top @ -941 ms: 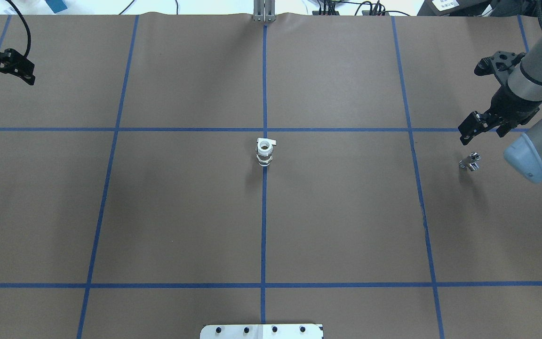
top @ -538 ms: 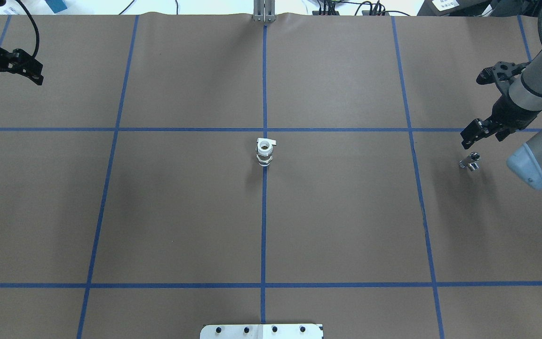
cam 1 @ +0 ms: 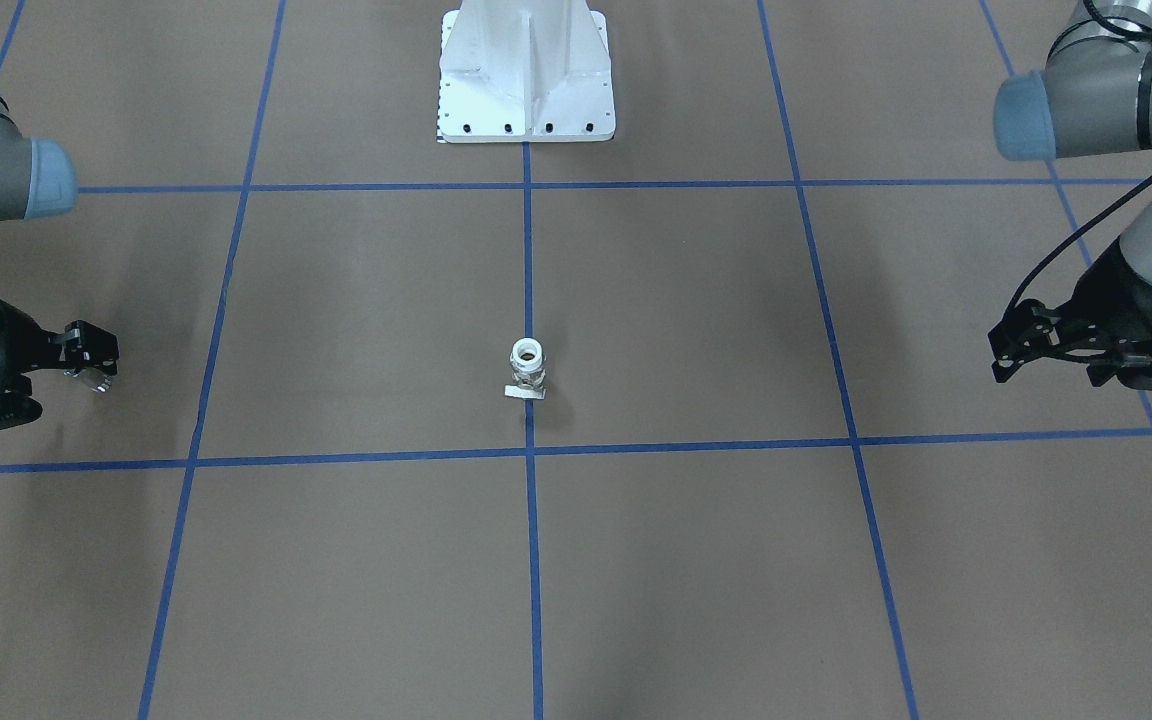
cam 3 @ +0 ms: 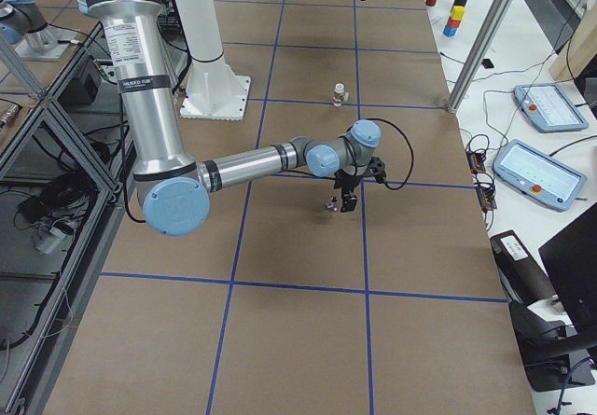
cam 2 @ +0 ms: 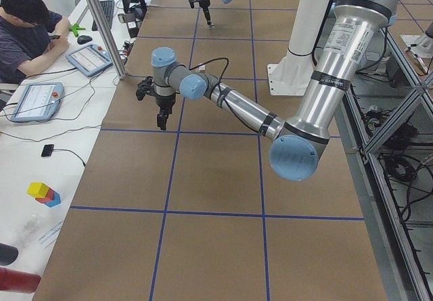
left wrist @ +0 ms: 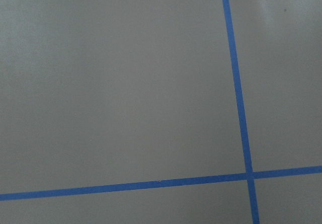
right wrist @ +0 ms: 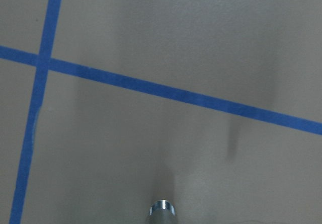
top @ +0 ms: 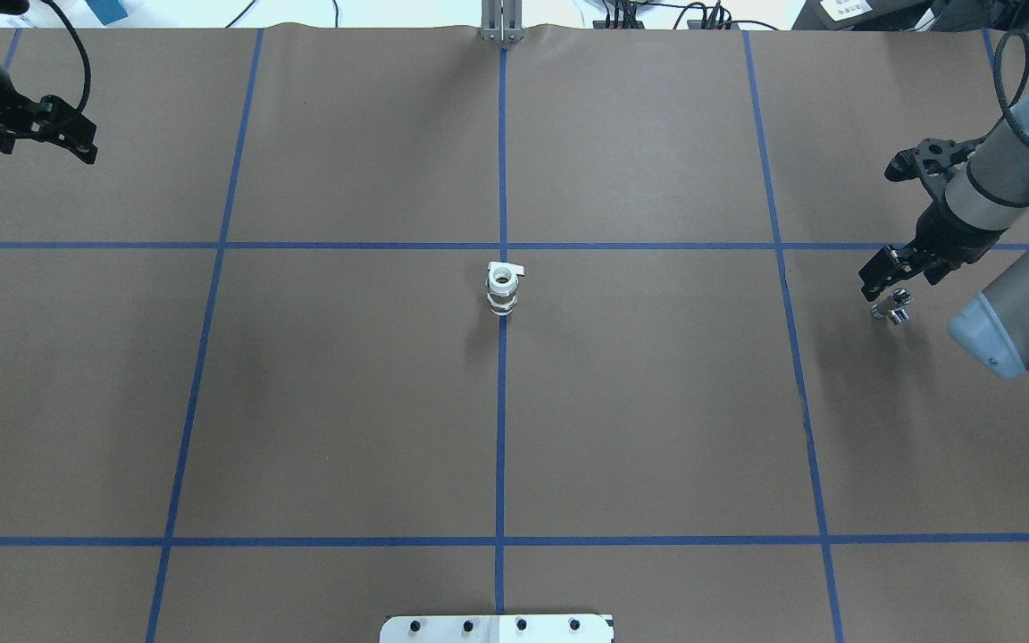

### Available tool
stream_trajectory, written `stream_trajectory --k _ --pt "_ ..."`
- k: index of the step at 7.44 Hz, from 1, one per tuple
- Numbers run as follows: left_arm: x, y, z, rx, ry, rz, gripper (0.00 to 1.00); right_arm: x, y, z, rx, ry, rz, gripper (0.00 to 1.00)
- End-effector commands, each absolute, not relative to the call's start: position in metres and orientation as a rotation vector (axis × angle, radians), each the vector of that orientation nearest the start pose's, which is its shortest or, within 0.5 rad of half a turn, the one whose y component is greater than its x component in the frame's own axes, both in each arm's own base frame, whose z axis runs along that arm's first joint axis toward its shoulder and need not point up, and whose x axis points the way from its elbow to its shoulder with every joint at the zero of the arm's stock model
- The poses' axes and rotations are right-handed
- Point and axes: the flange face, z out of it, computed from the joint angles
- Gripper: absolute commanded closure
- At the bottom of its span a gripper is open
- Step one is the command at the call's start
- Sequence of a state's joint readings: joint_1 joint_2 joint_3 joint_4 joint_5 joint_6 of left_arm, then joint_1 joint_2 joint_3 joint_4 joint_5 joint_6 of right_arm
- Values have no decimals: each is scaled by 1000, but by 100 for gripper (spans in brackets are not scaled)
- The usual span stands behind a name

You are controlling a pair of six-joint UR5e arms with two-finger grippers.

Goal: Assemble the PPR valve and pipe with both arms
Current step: 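Lower the right gripper onto the silver valve fitting and grasp it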

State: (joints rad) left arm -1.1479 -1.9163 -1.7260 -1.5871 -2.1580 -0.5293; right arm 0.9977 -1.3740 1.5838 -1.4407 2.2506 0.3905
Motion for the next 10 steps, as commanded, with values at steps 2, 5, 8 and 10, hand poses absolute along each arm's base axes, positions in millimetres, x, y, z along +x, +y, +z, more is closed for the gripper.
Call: stream_trajectory --k 2,5,8,10 --pt "187 -593 396 183 741 57 0 -269 -526 538 -31 -750 -308 13" --pt "201 -592 392 174 744 74 0 -270 -525 540 -34 -748 -310 25" --pt "201 -592 391 176 745 73 0 -268 -524 542 -36 -747 -310 26" --pt "205 -591 392 173 745 79 0 -269 -523 542 -36 -747 -313 26"
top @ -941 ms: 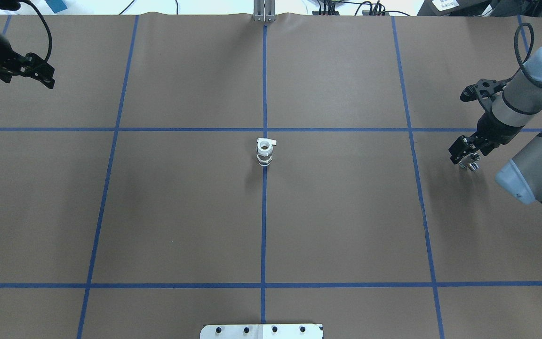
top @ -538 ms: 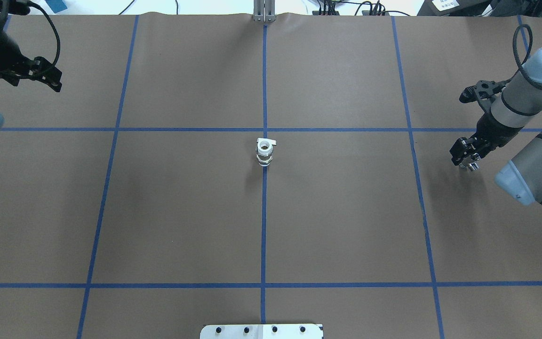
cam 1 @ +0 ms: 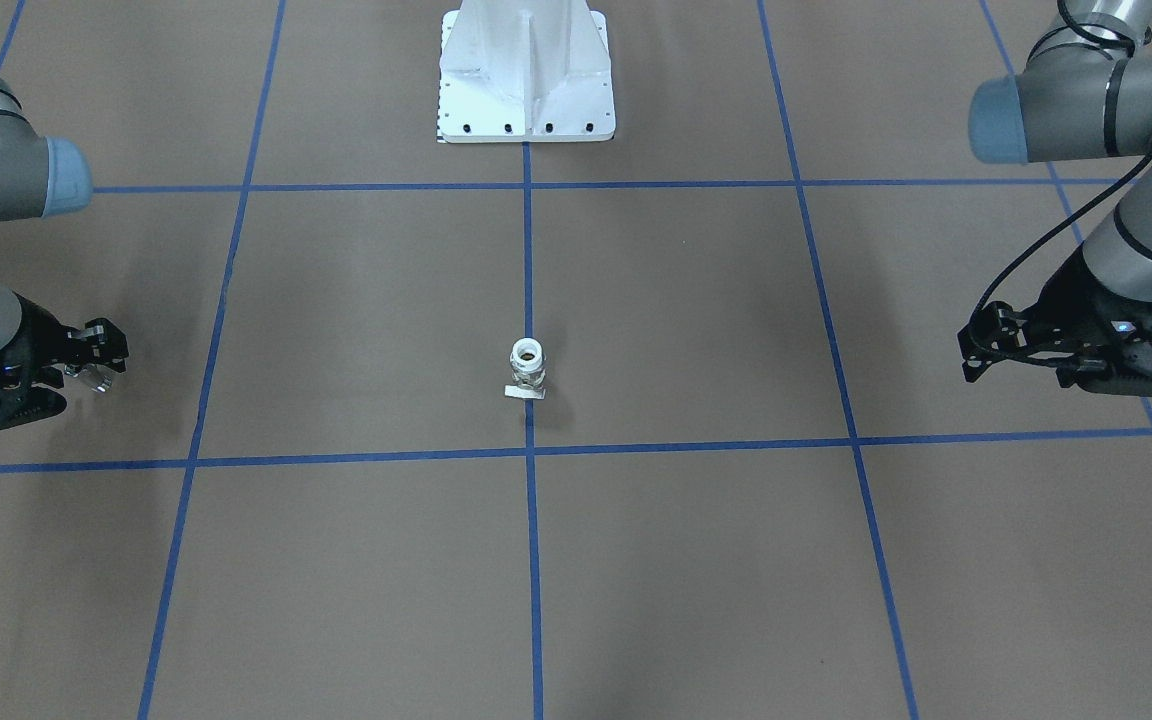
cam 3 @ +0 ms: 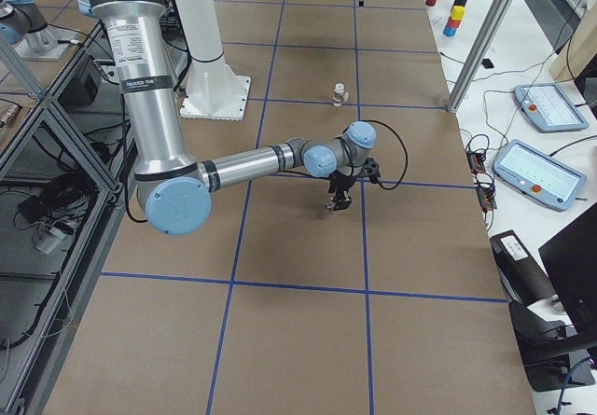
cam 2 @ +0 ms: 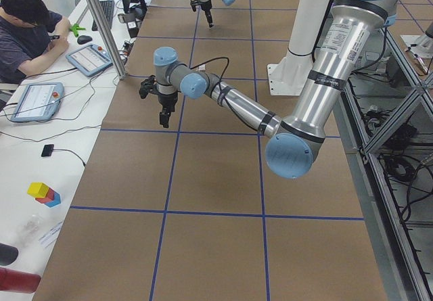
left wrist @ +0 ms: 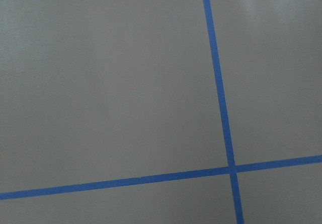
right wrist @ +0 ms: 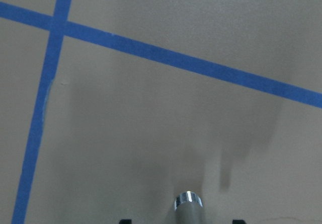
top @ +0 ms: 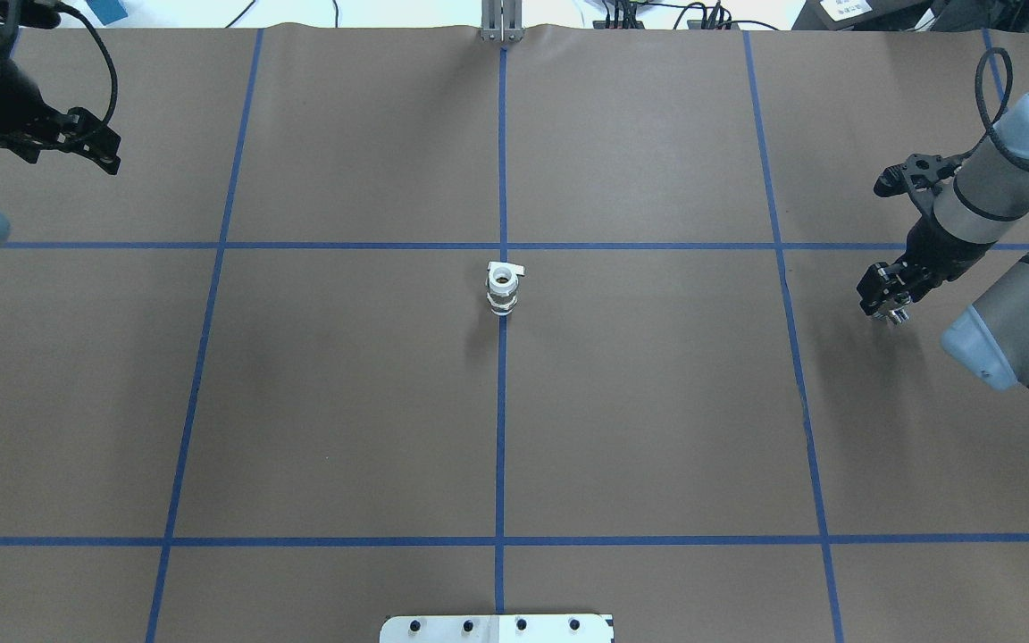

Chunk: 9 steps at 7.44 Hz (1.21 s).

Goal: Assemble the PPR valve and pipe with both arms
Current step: 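Lift the silver valve fitting with the right gripper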

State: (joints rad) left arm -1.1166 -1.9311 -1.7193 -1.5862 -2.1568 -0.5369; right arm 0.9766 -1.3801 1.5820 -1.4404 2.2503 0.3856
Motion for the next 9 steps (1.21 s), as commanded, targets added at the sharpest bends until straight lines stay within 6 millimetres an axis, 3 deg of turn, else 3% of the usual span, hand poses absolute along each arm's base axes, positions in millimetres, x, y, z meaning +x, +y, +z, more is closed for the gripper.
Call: stream_trajectory --k 1,6,9 --pt "207 -590 392 171 745 82 0 -269 -523 543 -37 -746 -312 30" --pt "214 -590 386 173 750 91 0 -269 -524 544 -37 -744 -313 40" --pt "216 -592 381 177 752 93 0 -268 -524 546 -33 -734 -315 55"
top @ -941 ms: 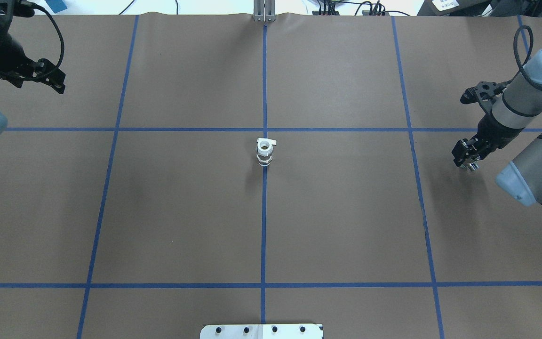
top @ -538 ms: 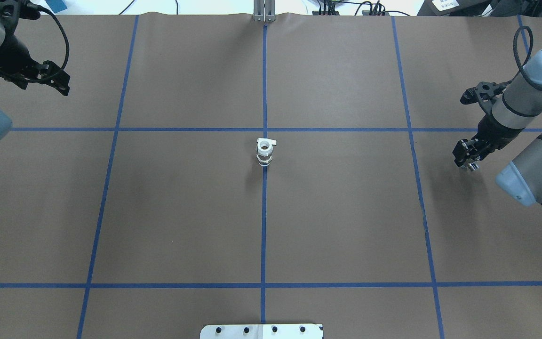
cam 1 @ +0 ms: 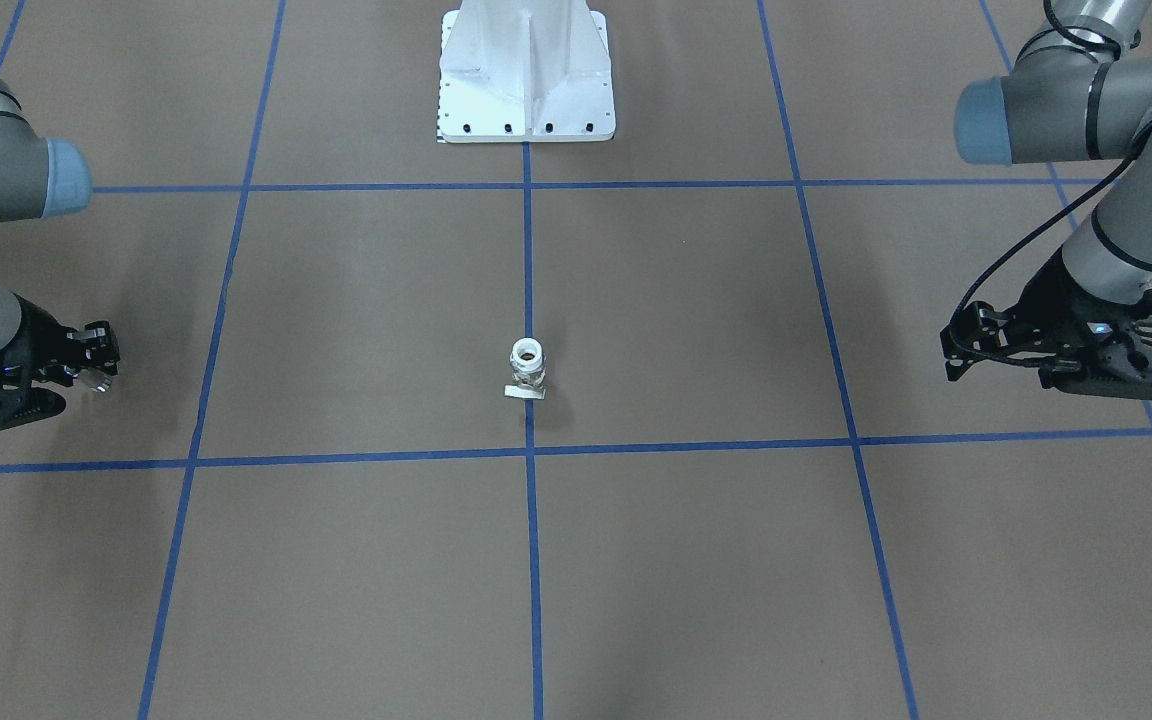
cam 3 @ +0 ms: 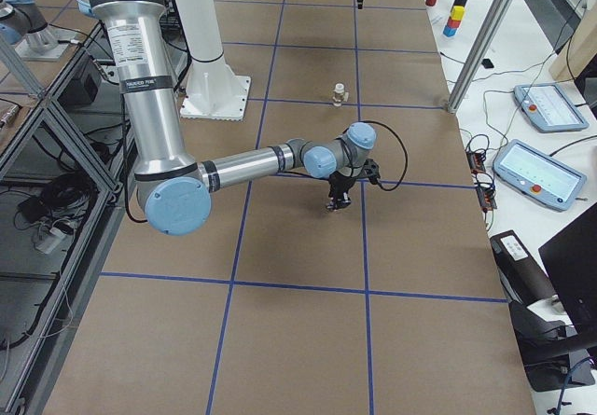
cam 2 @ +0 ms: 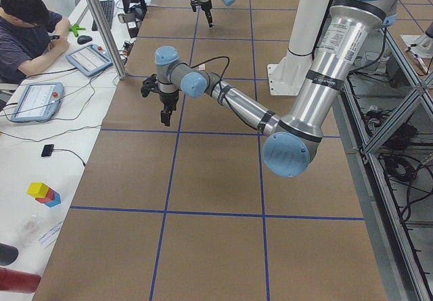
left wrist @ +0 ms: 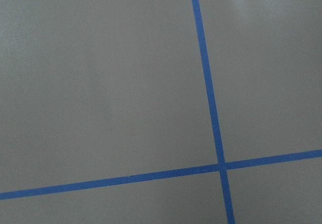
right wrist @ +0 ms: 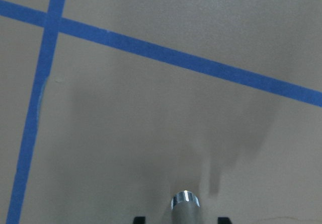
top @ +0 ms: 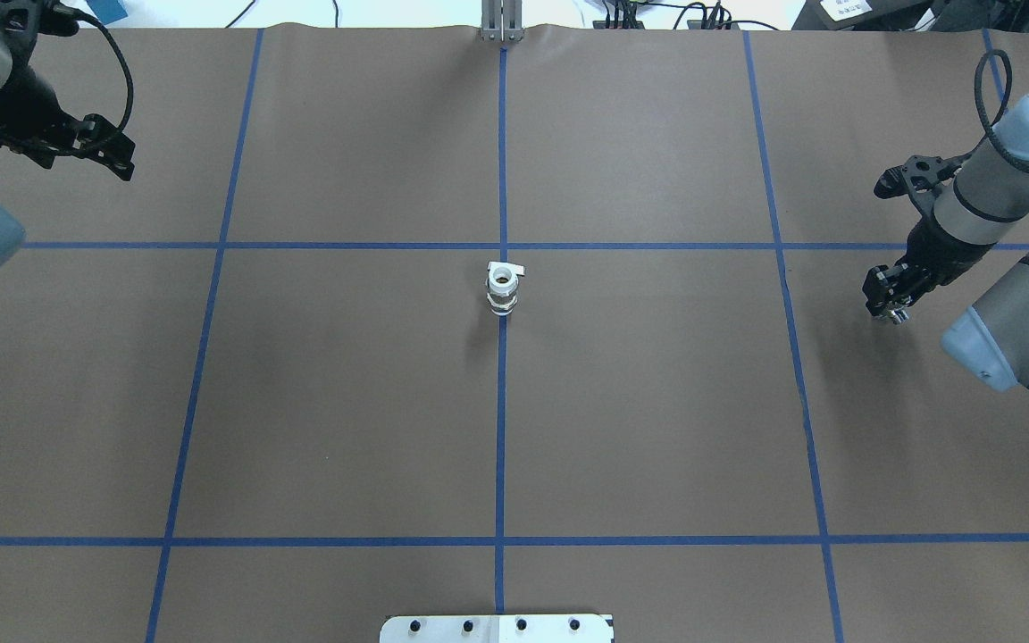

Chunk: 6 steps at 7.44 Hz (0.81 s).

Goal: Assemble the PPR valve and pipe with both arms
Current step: 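Lift the silver valve fitting with the right gripper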

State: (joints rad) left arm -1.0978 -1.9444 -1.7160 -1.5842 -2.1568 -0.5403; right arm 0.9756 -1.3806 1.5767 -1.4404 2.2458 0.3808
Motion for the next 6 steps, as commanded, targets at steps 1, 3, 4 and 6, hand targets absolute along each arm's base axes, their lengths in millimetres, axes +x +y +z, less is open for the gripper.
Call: stream_trajectory --k 1,3,4,6 --pt "216 -593 381 177 753 92 0 -268 -524 546 -31 -733 -315 64" --pt "219 -591 377 166 760 59 0 -267 -527 546 -13 -708 -312 100" --pt "218 -591 376 167 760 60 0 -267 -528 538 -2 -715 -313 100" --pt "219 -591 377 167 760 60 0 -248 -542 496 48 -747 -281 100"
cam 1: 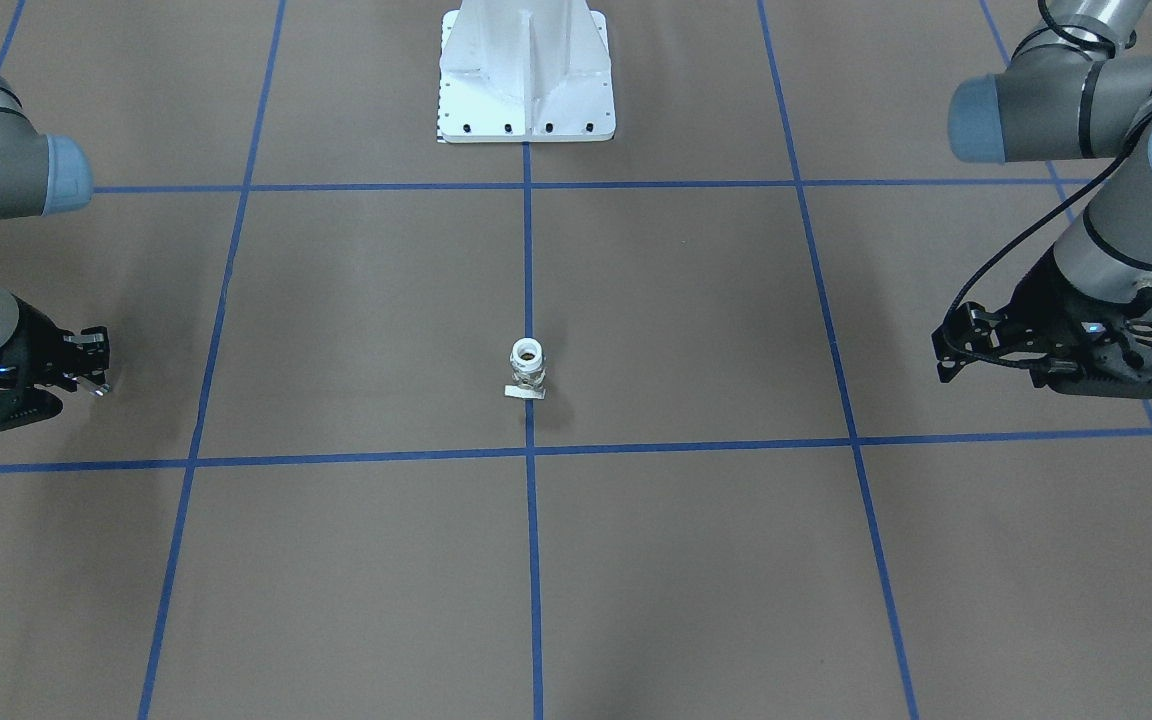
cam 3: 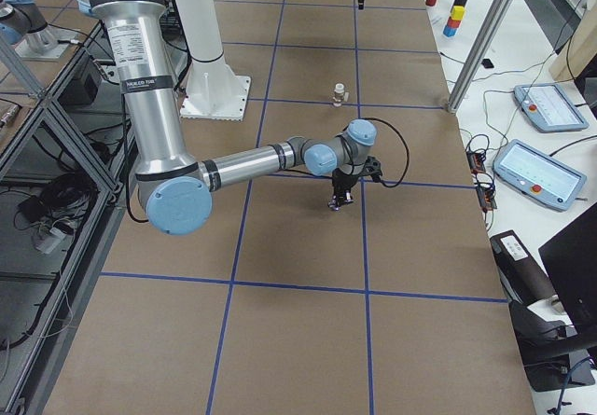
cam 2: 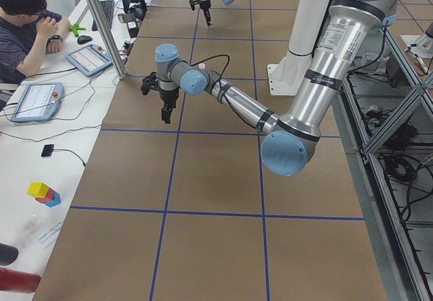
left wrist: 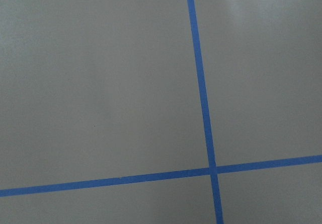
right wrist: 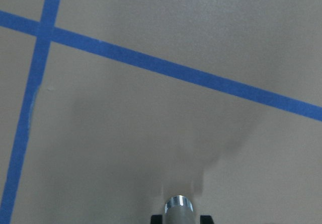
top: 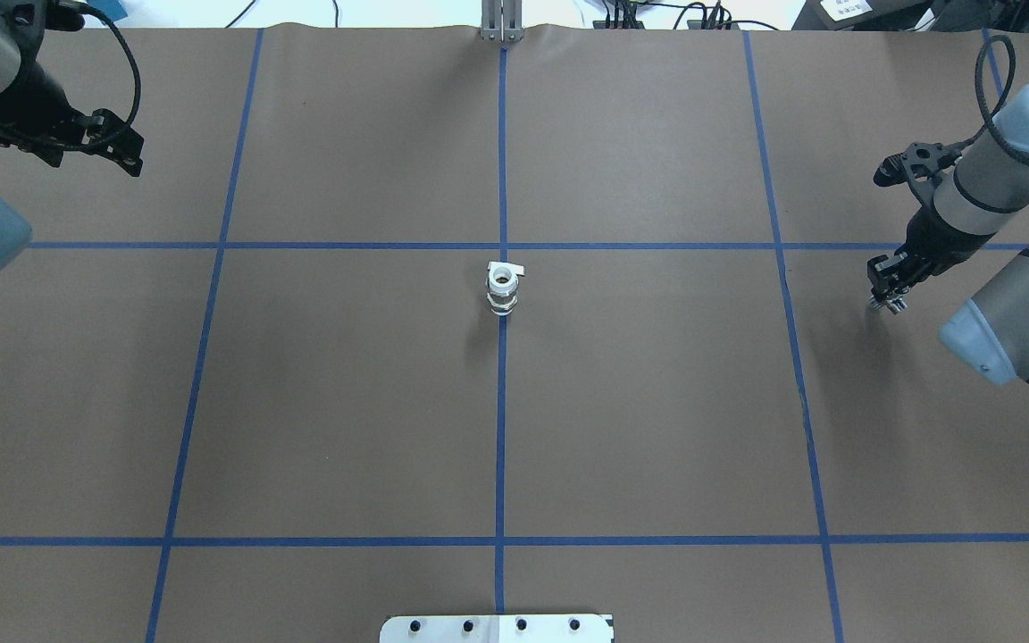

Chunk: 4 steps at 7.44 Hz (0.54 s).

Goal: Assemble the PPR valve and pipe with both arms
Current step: 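Lift the silver valve fitting with the right gripper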

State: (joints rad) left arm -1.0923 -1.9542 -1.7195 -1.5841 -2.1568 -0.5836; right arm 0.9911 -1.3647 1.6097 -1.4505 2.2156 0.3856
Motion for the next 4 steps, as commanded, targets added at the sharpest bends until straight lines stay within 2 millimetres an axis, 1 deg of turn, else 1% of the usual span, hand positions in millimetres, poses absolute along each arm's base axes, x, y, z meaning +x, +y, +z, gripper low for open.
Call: stream_trajectory --k 1,2,3,4 --pt "218 -591 377 169 759 62 0 -245 -563 460 49 -752 -258 100" --pt "218 -590 375 178 760 69 0 -251 -588 407 28 -745 -208 100" --pt "213 -586 377 187 758 85 0 -262 -605 349 -4 -744 -125 100" --pt "211 -586 380 191 755 97 0 -271 -610 315 -11 -764 -44 100"
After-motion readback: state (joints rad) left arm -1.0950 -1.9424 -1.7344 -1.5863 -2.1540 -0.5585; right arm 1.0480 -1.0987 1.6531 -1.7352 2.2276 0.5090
